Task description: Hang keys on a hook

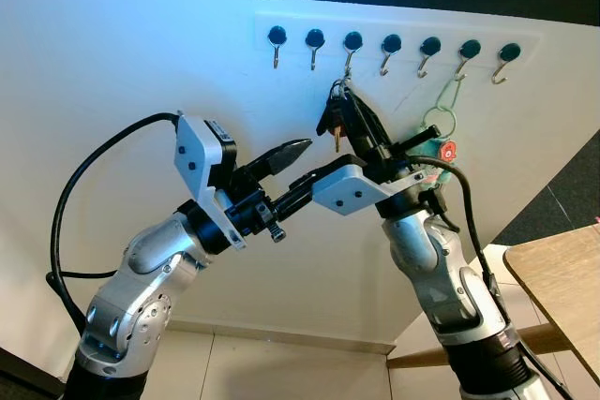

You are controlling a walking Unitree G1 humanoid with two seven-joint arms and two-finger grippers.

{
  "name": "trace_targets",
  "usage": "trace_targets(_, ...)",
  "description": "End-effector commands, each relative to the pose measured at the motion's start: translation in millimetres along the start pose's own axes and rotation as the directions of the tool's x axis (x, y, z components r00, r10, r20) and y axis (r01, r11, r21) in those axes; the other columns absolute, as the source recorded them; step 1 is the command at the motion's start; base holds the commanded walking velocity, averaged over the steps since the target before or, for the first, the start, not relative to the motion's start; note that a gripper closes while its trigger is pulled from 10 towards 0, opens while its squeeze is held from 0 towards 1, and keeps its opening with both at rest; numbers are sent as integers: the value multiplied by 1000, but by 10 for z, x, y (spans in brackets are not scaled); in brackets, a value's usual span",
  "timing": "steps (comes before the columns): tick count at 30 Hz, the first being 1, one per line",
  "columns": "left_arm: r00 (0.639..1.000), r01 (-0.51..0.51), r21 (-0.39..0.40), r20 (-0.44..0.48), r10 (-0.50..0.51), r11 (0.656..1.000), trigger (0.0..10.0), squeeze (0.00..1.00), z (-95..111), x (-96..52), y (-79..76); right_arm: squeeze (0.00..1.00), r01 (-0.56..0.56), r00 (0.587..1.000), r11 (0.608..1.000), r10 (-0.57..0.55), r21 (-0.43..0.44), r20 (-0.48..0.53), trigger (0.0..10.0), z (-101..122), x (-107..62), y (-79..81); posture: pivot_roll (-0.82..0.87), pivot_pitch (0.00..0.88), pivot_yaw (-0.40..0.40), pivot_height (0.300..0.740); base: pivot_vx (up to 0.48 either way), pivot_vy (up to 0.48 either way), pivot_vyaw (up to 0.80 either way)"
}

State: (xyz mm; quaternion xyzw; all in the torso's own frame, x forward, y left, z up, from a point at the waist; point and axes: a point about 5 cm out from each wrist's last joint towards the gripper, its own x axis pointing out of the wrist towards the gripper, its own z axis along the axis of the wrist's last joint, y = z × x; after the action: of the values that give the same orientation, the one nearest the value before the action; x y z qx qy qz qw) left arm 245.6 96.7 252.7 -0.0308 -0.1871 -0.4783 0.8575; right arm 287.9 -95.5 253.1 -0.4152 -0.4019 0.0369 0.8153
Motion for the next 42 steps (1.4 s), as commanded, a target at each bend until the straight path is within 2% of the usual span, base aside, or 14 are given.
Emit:
trace_targets(1, 1000, 21, 10, -20, -21, 1000, 10000, 0, -16, -6, -32, 0, -19, 1000, 1000, 19, -8, -6, 10000, -1, -28, 7, 8, 100, -38, 740, 0, 0, 0)
trace_targets(11, 999, 26, 12, -22, -26, 1000, 10000, 0, -17, 2, -33, 0, -21, 1000, 1000, 21, -6, -2, 10000, -10, -35, 9, 9, 101, -37, 740, 0, 0, 0)
trace_targets(14, 999, 27, 11, -19, -26, 1000, 10000, 0, -12, 4, -36, 0, -5, 999, 1000, 6, -3, 32, 10000, 39, -28, -15, 8, 101, -36, 740, 0, 0, 0)
trace_targets(15, 999, 29, 8, -17, -29, 1000, 10000, 0, -11, 4, -39, 0, 20, 995, 1000, -21, 5, 94, 10000, 135, -19, -59, 7, 102, -36, 740, 0, 0, 0)
trace_targets(17, 999, 31, 5, -16, -31, 999, 10000, 0, -11, 6, -42, 0, 37, 991, 999, -38, 11, 128, 10000, 192, -20, -88, 5, 102, -36, 740, 0, 0, 0)
trace_targets(21, 999, 36, 0, -12, -36, 999, 10000, 0, -9, 11, -49, 0, 50, 988, 999, -51, 11, 147, 10000, 227, -30, -113, 4, 102, -35, 740, 0, 0, 0)
trace_targets(27, 999, 42, -5, -9, -42, 999, 10000, 0, -7, 18, -51, 0, 59, 986, 998, -59, 4, 154, 10000, 242, -48, -140, 0, 104, -33, 740, 0, 0, 0)
trace_targets(42, 999, 37, -3, 17, -37, 999, 10000, 0, 11, 61, -53, 0, 68, 996, 995, -63, -74, 70, 10000, 79, -11, -172, 0, 90, -33, 740, 0, 0, 0)
